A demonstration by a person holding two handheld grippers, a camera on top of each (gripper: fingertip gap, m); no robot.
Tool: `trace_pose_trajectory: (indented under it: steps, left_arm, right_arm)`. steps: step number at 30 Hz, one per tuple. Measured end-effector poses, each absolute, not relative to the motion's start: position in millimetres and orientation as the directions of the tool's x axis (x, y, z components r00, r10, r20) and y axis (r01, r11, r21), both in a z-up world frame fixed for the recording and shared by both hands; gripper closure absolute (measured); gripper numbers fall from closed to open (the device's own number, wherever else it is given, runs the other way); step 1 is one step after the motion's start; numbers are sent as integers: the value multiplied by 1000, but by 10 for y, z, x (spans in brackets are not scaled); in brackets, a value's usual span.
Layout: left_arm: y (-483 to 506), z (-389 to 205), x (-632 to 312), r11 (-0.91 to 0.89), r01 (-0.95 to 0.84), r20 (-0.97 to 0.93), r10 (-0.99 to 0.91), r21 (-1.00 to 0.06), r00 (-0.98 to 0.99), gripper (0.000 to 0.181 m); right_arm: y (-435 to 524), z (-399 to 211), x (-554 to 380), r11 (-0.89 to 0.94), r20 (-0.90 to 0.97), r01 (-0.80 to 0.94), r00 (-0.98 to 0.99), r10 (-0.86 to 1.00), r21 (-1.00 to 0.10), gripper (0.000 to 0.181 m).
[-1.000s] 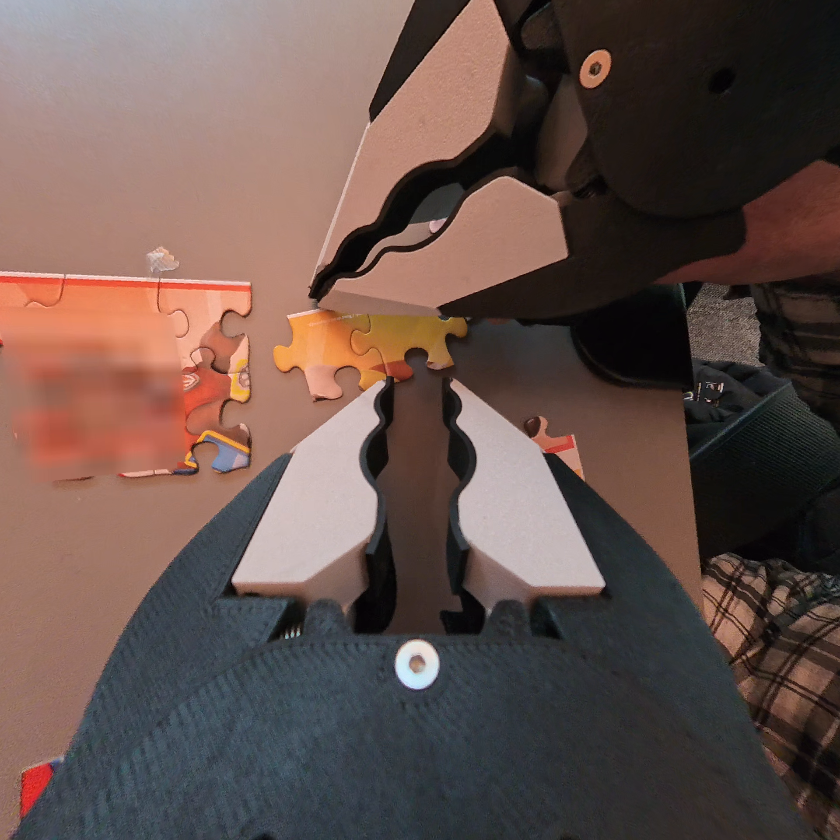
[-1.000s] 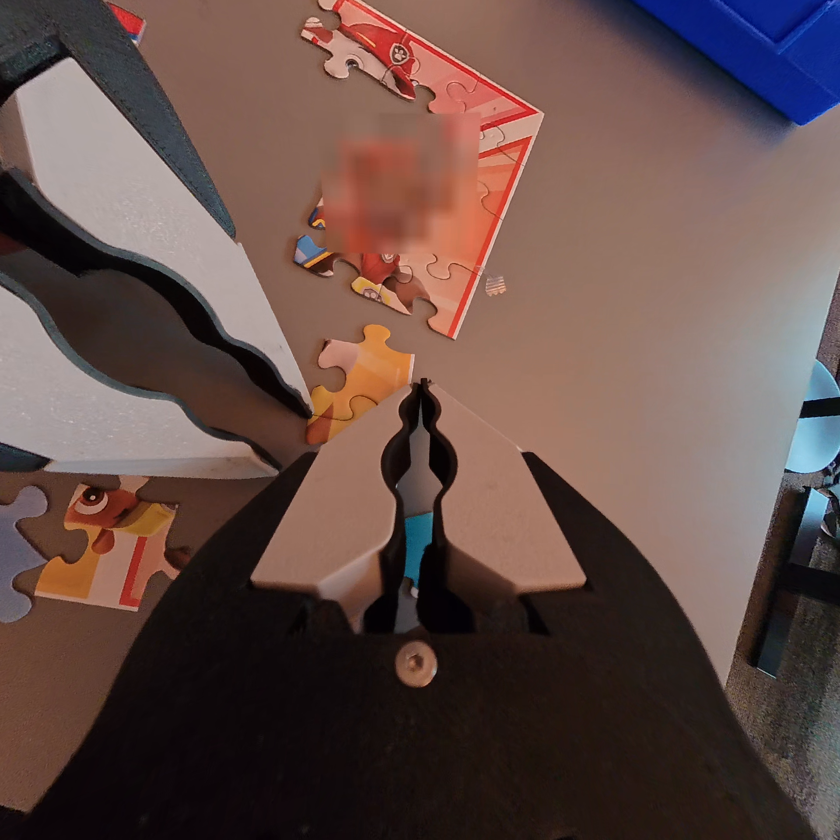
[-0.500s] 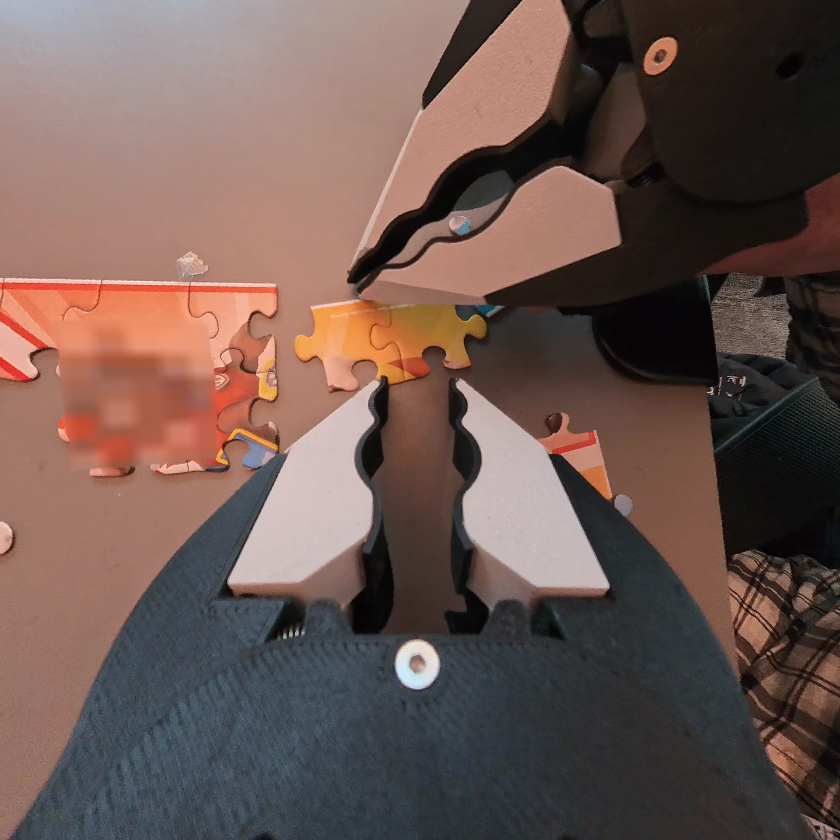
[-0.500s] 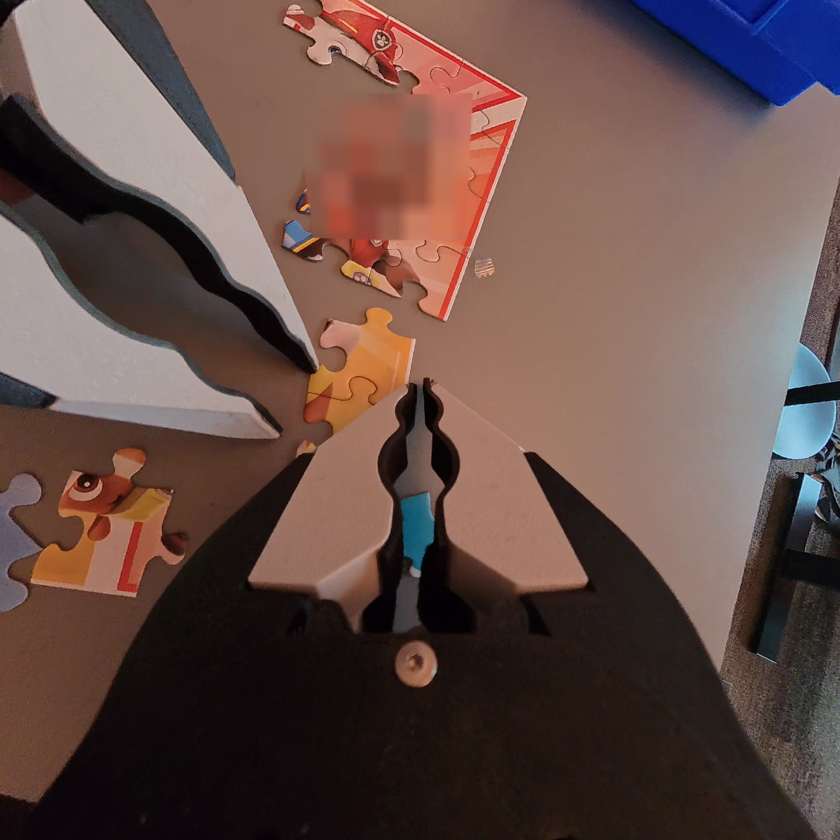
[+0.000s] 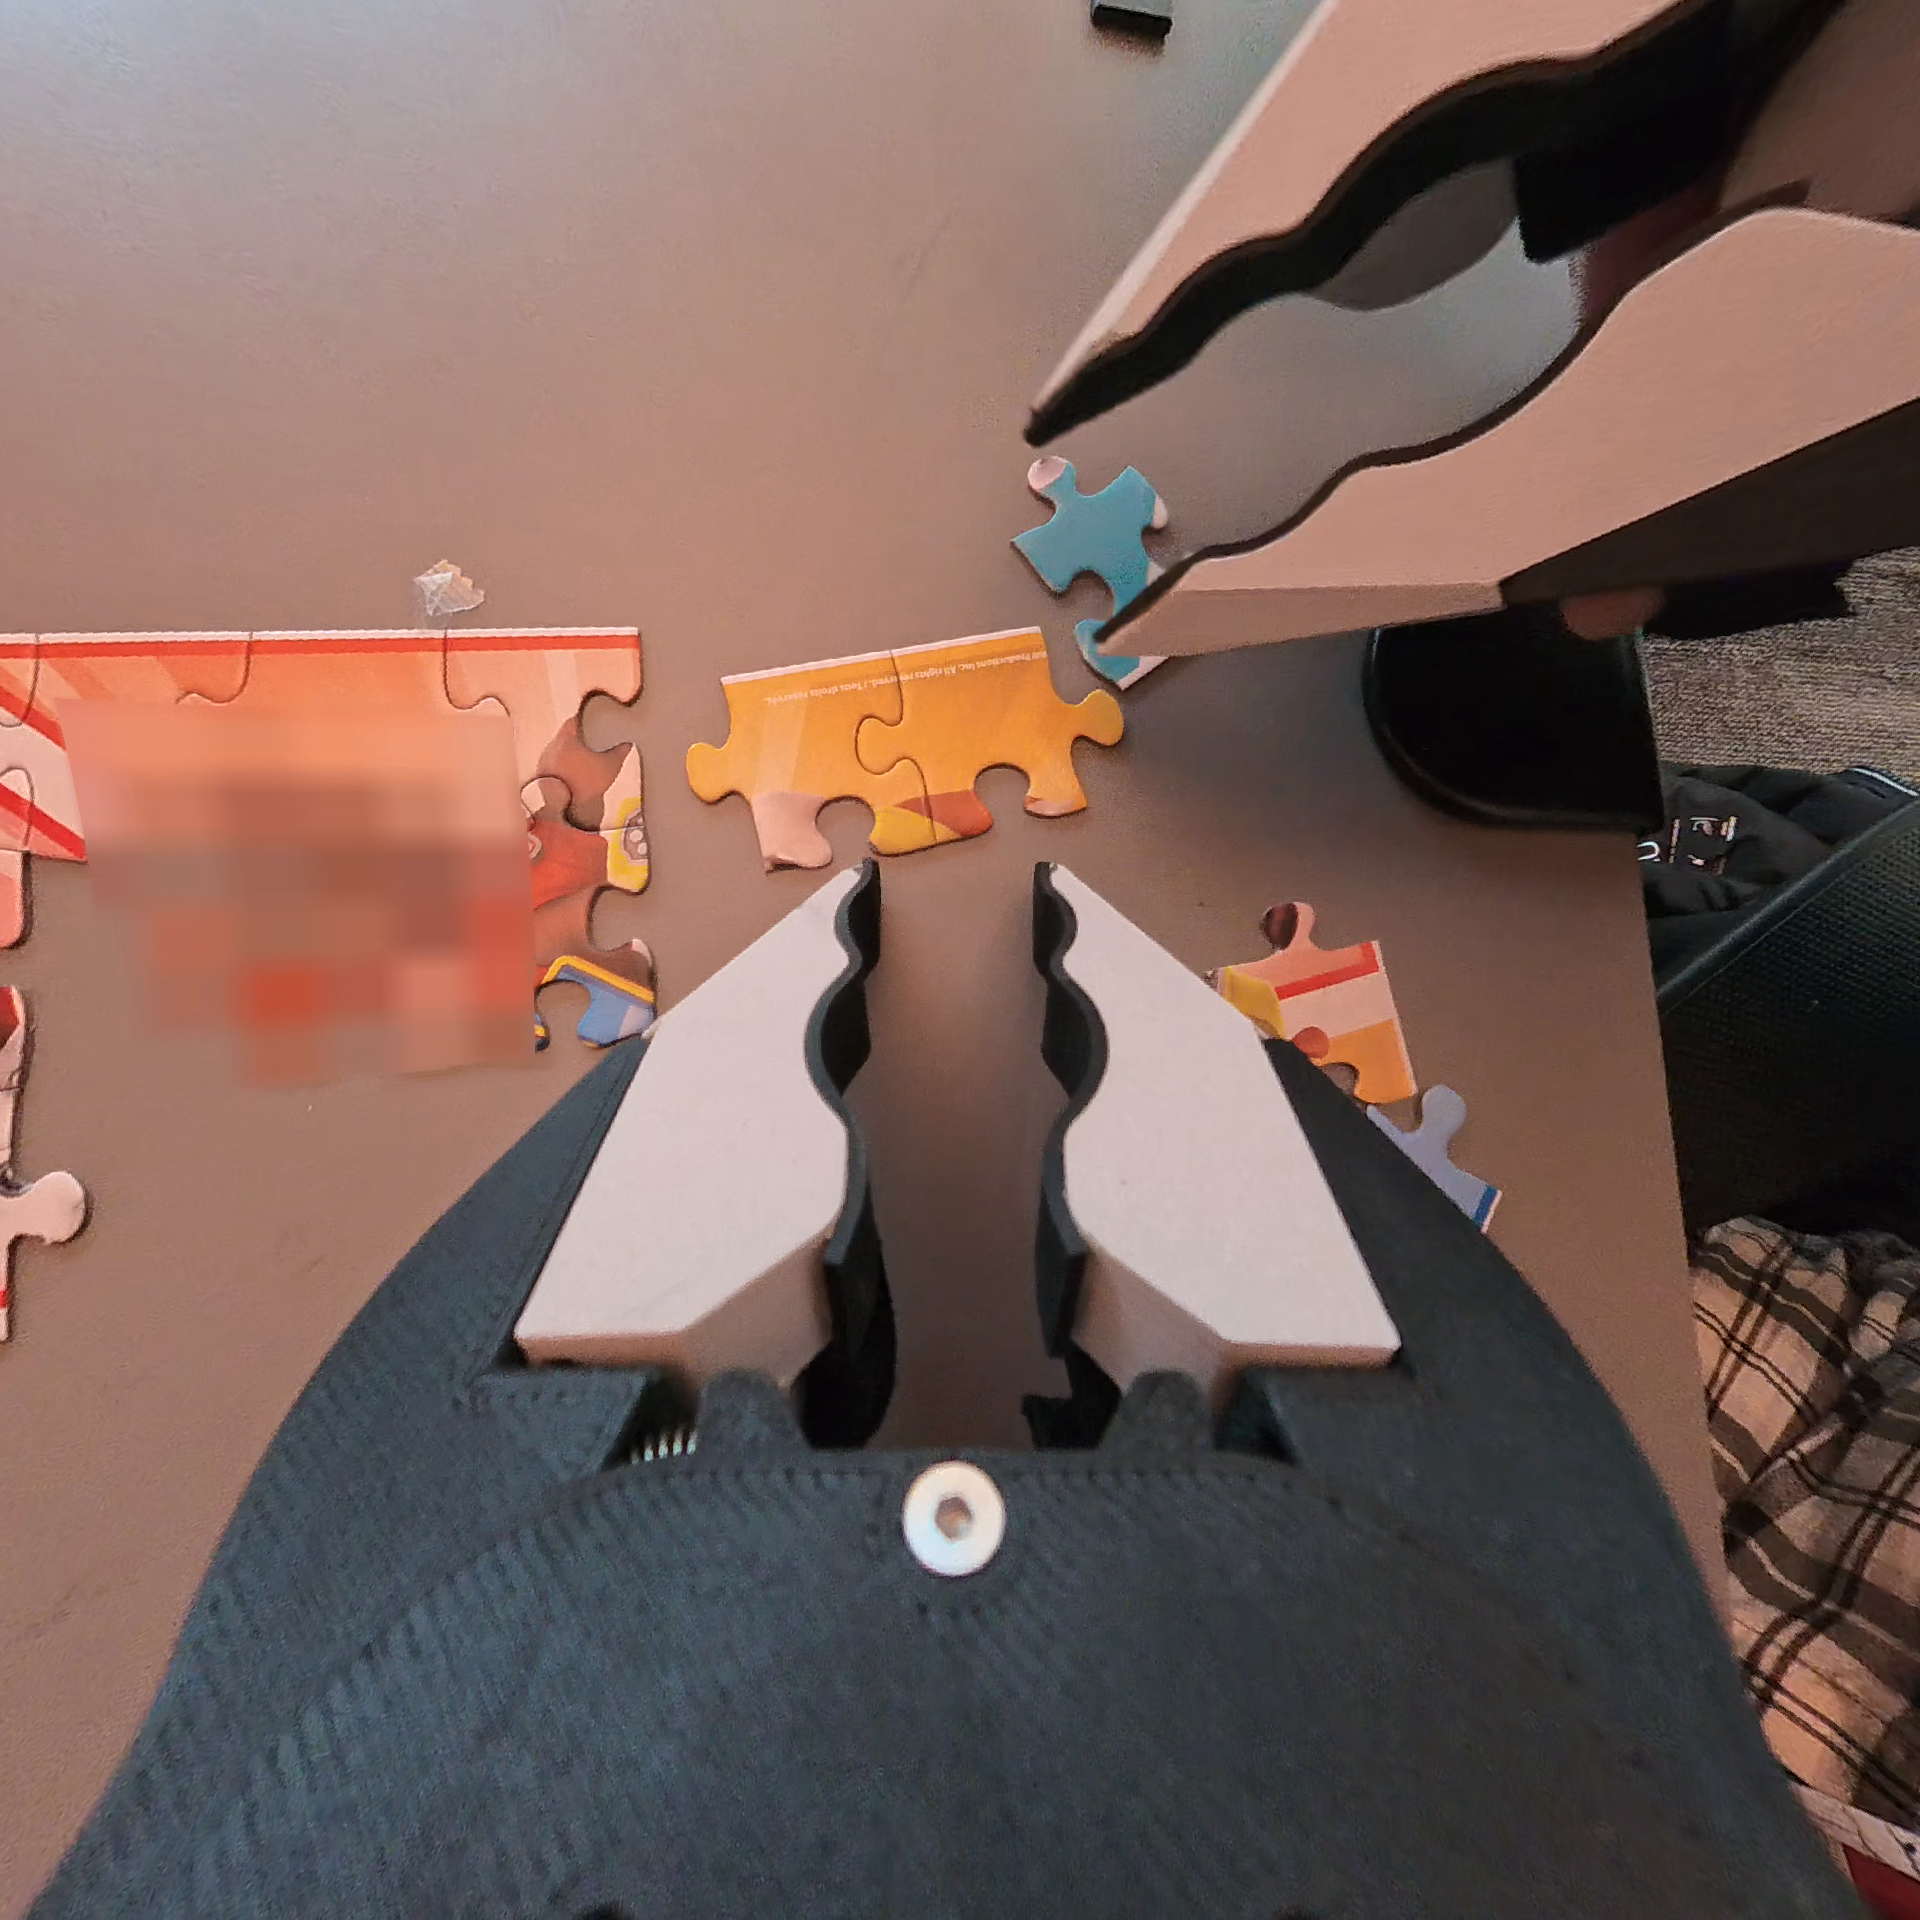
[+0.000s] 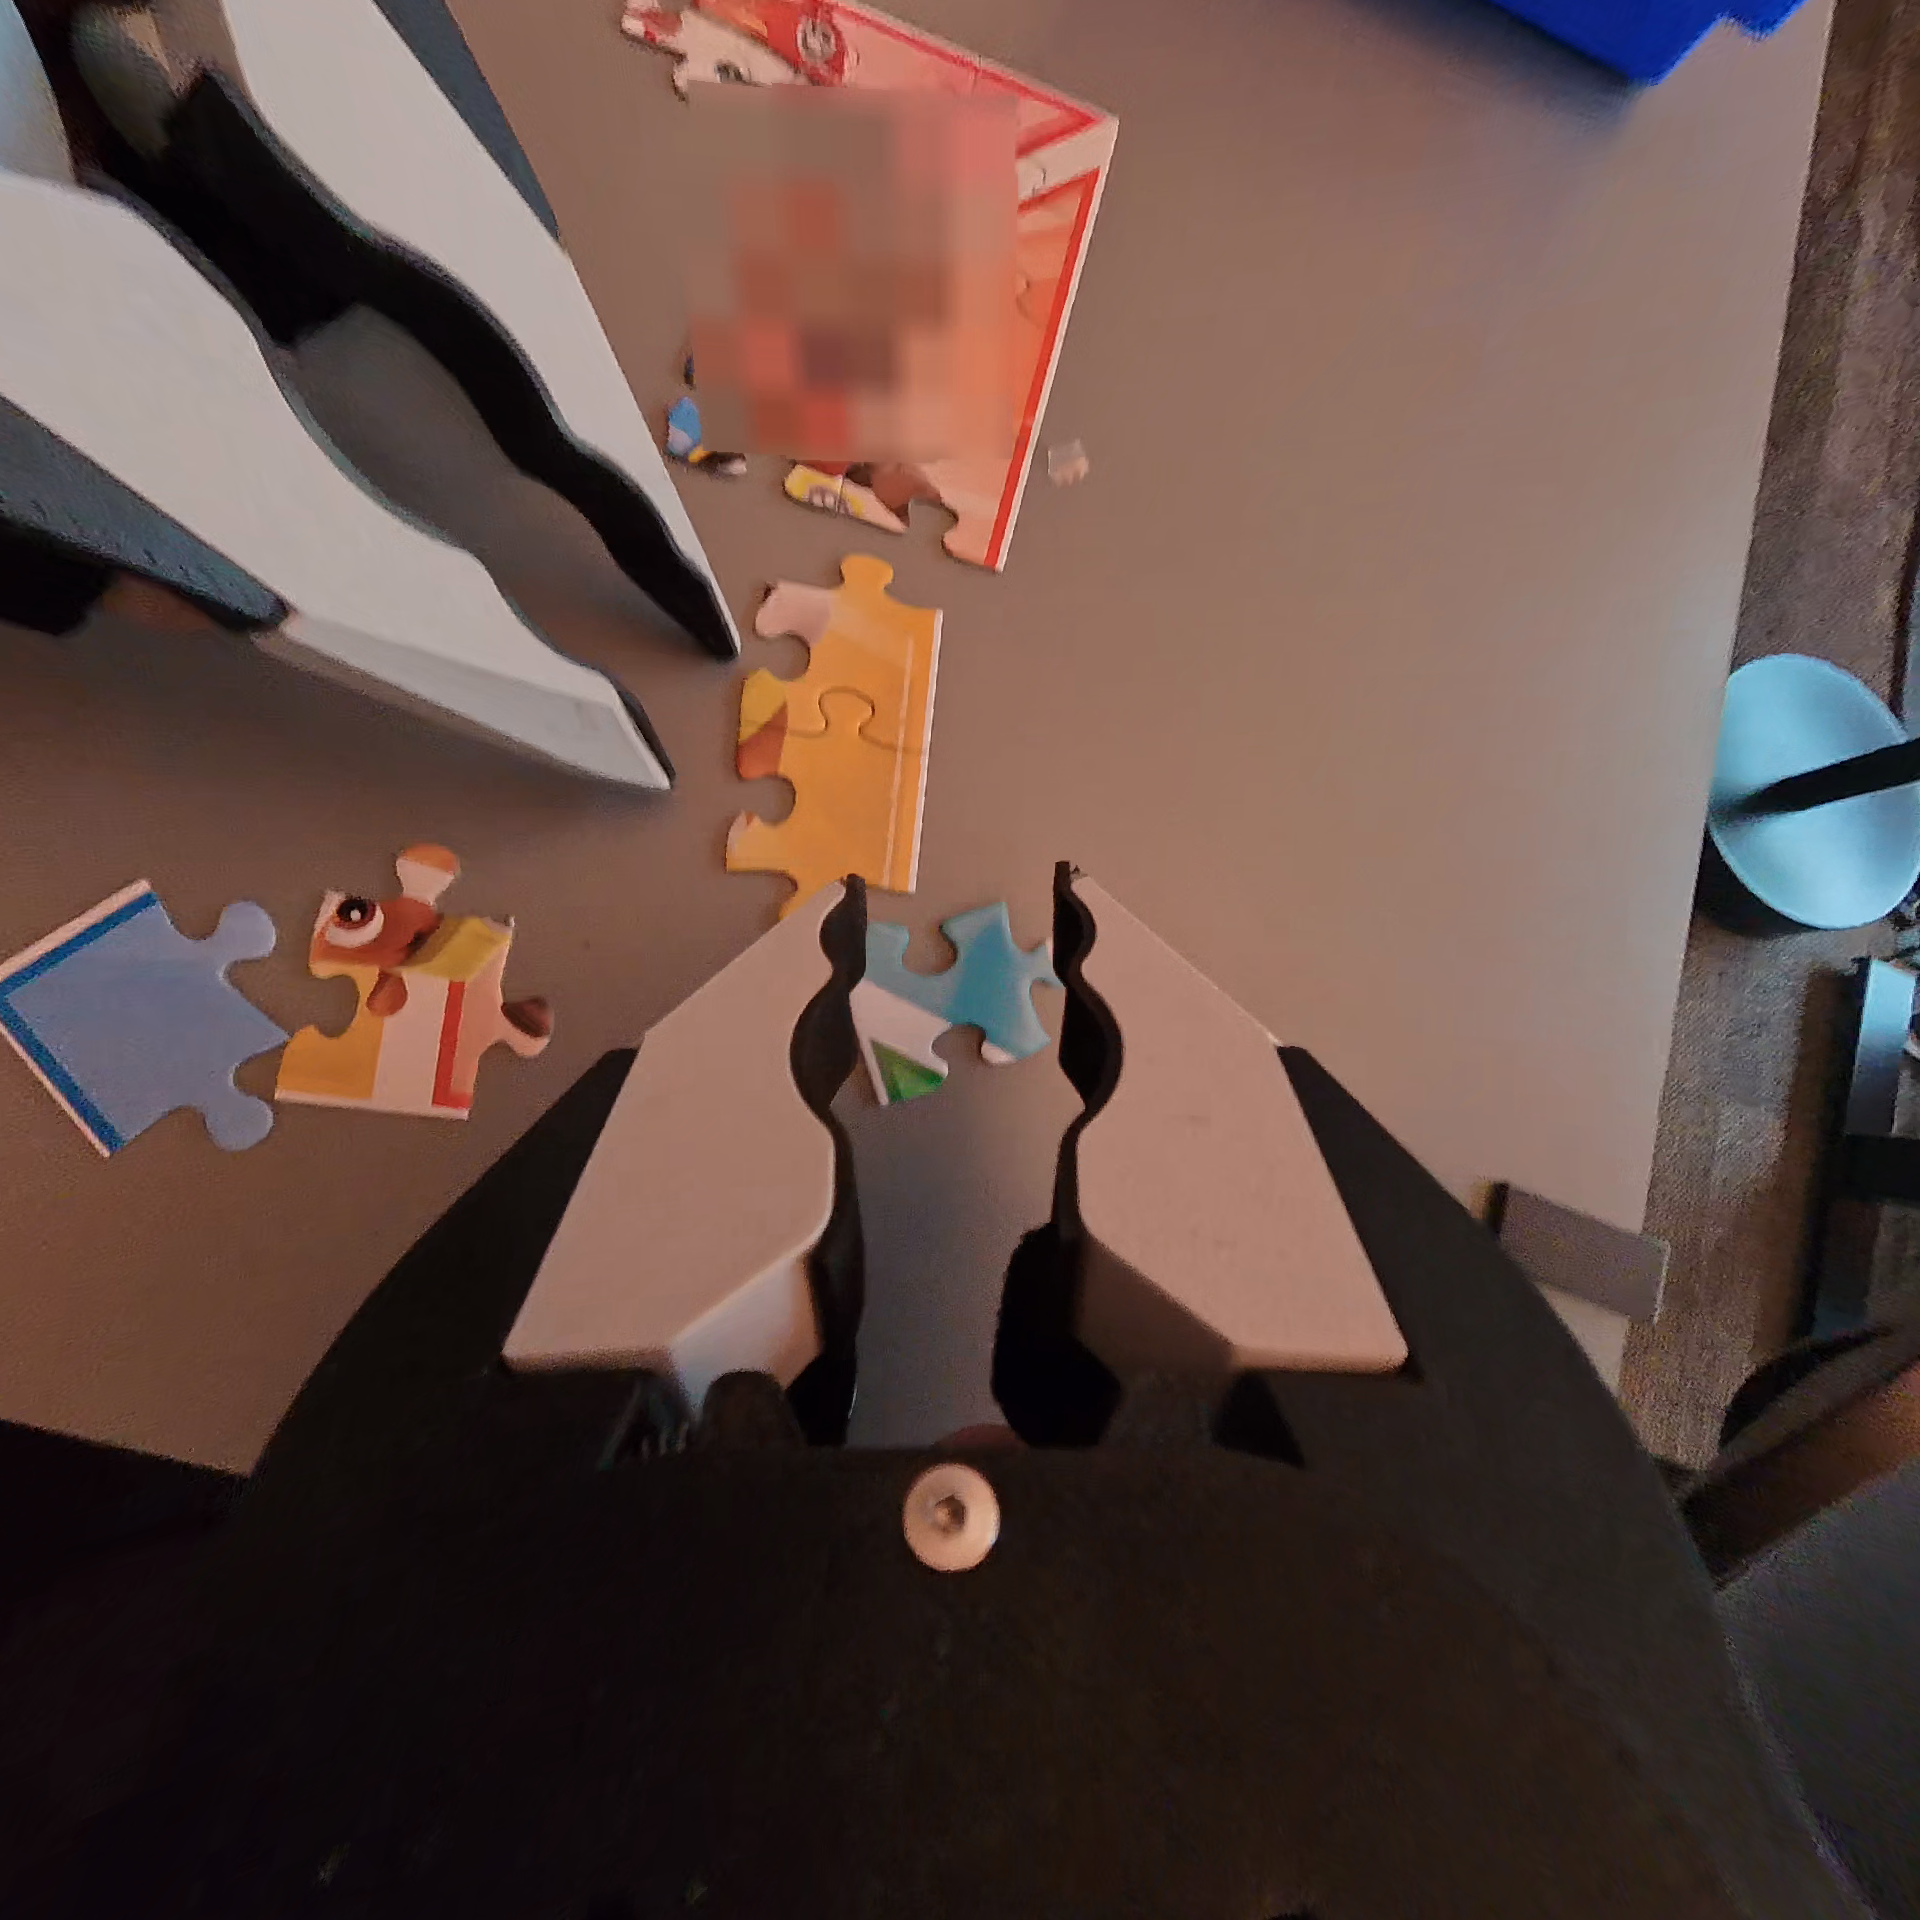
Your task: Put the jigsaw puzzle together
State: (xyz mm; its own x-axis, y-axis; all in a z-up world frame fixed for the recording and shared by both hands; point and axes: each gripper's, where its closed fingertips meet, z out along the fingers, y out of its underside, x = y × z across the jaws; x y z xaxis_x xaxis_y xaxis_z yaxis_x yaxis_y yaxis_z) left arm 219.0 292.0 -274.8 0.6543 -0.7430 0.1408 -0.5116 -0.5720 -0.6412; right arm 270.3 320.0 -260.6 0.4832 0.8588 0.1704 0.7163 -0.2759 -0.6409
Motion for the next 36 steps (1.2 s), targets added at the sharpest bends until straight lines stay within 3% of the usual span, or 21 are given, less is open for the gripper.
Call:
trace_pose_trajectory:
  steps: [9,24,29,32,36]
  left_arm:
    - [2918,-2749,2159,-577,-505,145,-738,-643,659,153]
    - [2900,-2748,2131,-578,-509,144,-739,-638,658,151]
    - [2892,-2748,2107,-579,-511,143,-739,-635,659,151]
    - [2897,-2748,2100,-580,-511,144,-738,-635,659,152]
    - [2898,-2747,2098,-579,-512,146,-740,-635,656,152]
  right_arm:
    - [2942,-2752,2746,-317,74,722,453,889,-615,173]
    - [2557,-2715,2569,-272,7,717,361,933,-641,166]
    - [2790,-2749,2718,-335,38,701,459,888,-630,143]
    - [2694,-2758,2662,-337,-11,703,425,905,-626,152]
    - [2563,-2720,2562,-313,-47,694,373,926,-648,150]
